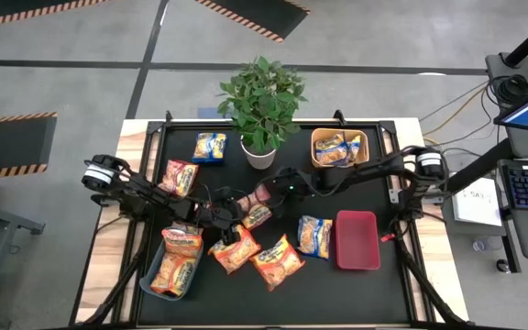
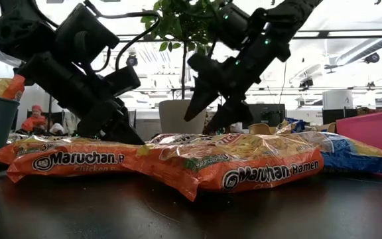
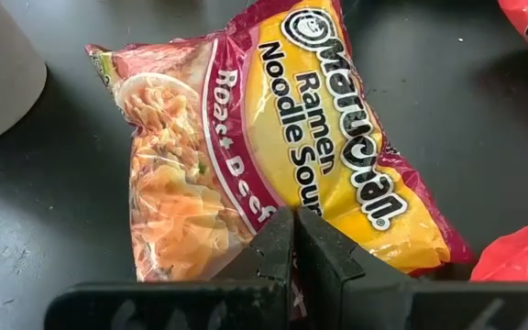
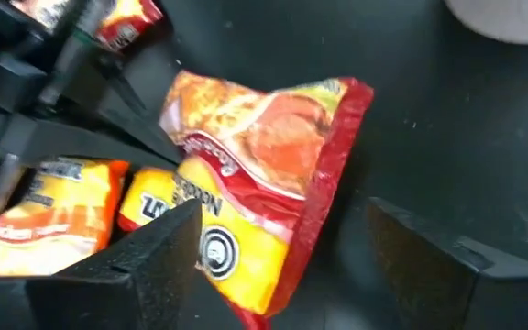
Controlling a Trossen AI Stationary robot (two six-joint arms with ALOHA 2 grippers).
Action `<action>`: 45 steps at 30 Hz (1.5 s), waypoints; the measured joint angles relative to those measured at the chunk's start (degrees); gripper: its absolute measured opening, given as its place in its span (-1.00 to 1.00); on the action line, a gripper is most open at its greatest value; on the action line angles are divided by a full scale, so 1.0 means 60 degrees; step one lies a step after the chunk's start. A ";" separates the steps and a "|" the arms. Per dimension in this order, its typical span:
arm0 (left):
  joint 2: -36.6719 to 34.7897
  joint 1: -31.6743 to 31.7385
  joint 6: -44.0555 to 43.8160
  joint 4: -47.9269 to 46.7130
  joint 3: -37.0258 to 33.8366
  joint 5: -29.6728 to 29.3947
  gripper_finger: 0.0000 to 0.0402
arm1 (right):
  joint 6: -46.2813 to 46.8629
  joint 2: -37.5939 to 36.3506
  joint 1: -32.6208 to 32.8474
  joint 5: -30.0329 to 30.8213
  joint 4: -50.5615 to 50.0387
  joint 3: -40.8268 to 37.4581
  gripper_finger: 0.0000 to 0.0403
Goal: Sort Maruchan noodles
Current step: Put the red noodle pack into the pink bin
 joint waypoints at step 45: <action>-0.2201 -0.0116 0.1348 -0.0695 -0.0095 -0.0235 -1.00 | -0.0751 0.1185 -0.0332 -0.2204 0.2411 0.0148 -0.83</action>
